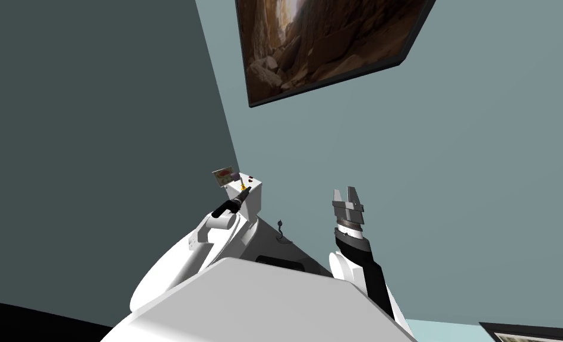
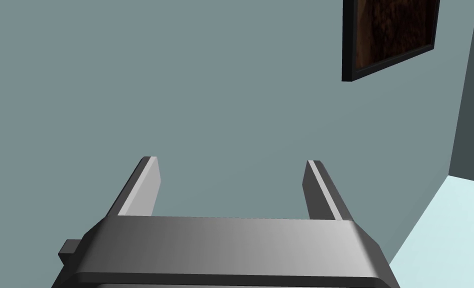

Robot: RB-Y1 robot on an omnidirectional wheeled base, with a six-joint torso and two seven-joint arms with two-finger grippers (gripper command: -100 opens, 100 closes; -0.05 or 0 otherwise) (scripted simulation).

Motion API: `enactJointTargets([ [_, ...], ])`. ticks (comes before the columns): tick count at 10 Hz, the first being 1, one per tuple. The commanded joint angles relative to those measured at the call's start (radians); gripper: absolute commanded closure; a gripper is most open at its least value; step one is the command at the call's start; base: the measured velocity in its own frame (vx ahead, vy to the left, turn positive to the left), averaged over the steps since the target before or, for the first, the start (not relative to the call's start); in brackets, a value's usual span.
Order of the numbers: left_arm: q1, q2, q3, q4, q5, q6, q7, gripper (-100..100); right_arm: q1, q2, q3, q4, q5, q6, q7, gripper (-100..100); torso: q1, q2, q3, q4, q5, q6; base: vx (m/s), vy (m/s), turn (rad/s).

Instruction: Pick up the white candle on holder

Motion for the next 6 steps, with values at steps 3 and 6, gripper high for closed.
enactJointTargets([
  [3,-0.028,0.019,0.011,0.019,0.021,0.093,-0.033,-100,0.0,0.0,0.0,0.0,0.0,0.0,0.0,0,-0.001,0.0,0.0,0.0,0.0,0.0,0.008,-0.029,0.018],
  [6,-0.056,0.042,0.023,0.039,0.043,0.172,-0.065,-100,0.0,0.0,0.0,0.0,0.0,0.0,0.0,0,-0.001,0.0,0.0,0.0,0.0,0.0,0.009,-0.03,0.014],
])
